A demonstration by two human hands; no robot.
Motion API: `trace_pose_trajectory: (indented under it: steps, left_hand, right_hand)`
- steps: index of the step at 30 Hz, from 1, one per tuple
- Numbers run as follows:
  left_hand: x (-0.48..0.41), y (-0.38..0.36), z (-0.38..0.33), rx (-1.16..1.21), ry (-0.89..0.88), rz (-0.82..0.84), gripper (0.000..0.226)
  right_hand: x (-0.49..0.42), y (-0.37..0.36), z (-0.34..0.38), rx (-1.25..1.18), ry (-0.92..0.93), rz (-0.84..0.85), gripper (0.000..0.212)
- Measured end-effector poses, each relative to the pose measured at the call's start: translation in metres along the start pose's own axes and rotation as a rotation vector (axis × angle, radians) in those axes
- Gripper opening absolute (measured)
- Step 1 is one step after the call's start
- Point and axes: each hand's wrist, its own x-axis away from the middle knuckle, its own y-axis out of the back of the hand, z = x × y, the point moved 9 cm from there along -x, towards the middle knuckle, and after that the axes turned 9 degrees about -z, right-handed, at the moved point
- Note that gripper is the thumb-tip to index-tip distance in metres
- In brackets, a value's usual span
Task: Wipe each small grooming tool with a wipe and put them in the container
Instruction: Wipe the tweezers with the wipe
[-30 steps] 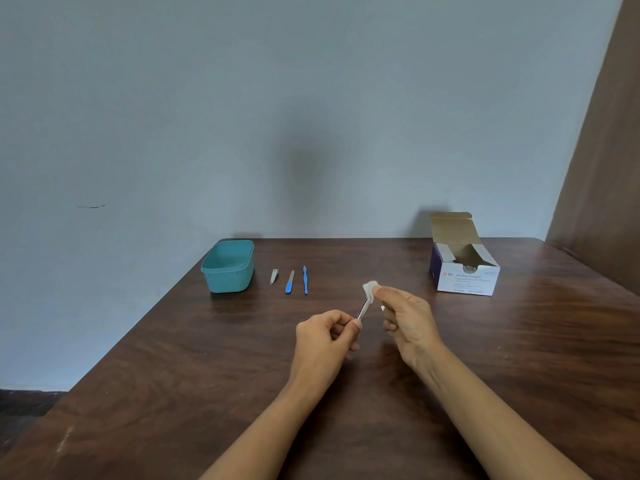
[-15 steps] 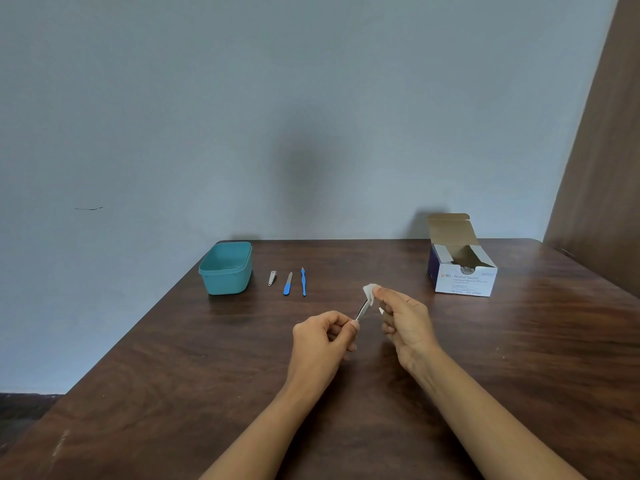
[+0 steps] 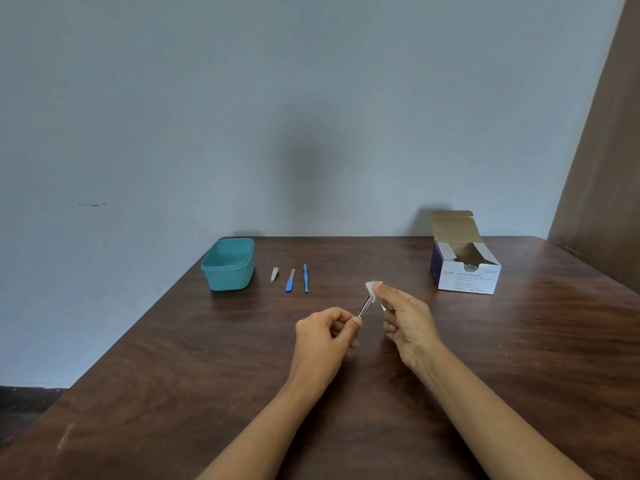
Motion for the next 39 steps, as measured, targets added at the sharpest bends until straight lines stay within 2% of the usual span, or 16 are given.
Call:
trace_pose_trajectory:
  steps: [2,6,10,13,16,23,35,39]
  left_hand:
    - [0.0,0.0,0.0,-0.004,-0.002,0.002,0.013]
    - [0.0,0.0,0.001,0.008,0.006,0.008,0.012]
    - [0.001,0.0,0.001,0.011,0.01,0.008,0.012]
    - [0.001,-0.001,0.001,0.011,0.014,0.009,0.013]
    - [0.001,0.0,0.001,0.009,0.012,0.001,0.013]
    - [-0.001,0.003,0.001,0.013,0.009,-0.024,0.014]
    - [-0.002,0.009,-0.003,0.0,-0.027,-0.04,0.009]
    - [-0.003,0.006,-0.002,0.029,-0.015,-0.039,0.006]
  right_hand:
    - [0.0,-0.001,0.001,-0.018,0.002,0.0,0.009]
    - [-0.002,-0.003,0.001,-0.068,-0.002,0.025,0.013]
    - [-0.001,-0.005,-0.002,-0.09,-0.027,0.05,0.002]
    - [0.001,-0.006,-0.004,-0.05,-0.031,0.068,0.017]
    - [0.002,-0.006,-0.005,-0.003,-0.017,0.064,0.019]
    - [0.003,-0.01,-0.007,0.1,0.045,0.073,0.006]
    - [0.021,-0.019,0.004,0.23,0.133,0.152,0.009]
    - [0.02,-0.017,0.006,0.223,0.152,0.121,0.008]
